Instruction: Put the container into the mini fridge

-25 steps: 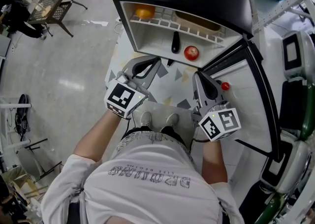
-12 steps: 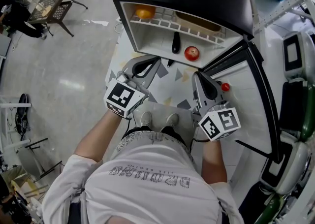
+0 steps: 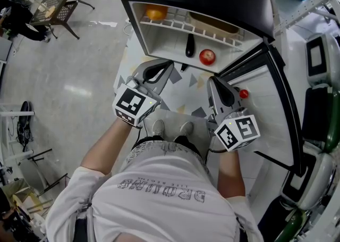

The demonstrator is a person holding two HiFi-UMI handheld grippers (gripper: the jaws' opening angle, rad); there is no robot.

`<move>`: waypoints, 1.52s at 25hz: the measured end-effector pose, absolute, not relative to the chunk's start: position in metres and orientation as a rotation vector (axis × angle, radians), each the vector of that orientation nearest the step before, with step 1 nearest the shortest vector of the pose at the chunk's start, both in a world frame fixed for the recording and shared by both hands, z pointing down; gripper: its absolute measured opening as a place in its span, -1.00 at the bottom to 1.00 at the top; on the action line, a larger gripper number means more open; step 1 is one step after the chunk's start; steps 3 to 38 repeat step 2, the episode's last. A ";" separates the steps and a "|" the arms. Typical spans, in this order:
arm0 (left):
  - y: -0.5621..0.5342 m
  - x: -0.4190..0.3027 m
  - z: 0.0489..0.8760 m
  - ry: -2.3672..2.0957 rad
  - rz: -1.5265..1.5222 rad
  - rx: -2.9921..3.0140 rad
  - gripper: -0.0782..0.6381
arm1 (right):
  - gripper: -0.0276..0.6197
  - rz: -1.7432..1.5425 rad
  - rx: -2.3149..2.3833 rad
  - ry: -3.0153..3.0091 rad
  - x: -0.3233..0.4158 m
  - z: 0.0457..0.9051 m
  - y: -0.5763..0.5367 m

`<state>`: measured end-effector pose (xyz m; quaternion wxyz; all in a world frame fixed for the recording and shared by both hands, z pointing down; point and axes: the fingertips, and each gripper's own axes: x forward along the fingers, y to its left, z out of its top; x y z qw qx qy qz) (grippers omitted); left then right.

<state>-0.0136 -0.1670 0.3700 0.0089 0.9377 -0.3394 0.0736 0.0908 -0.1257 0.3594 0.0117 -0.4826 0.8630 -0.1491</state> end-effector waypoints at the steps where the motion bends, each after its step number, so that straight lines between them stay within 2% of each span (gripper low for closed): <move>1: -0.167 -0.013 0.370 -1.060 0.231 2.929 -0.76 | -0.91 -0.466 -1.504 2.691 0.091 0.360 -0.126; 38: -0.167 -0.013 0.371 -1.059 0.231 2.928 -0.76 | -0.91 -0.466 -1.504 2.691 0.091 0.360 -0.126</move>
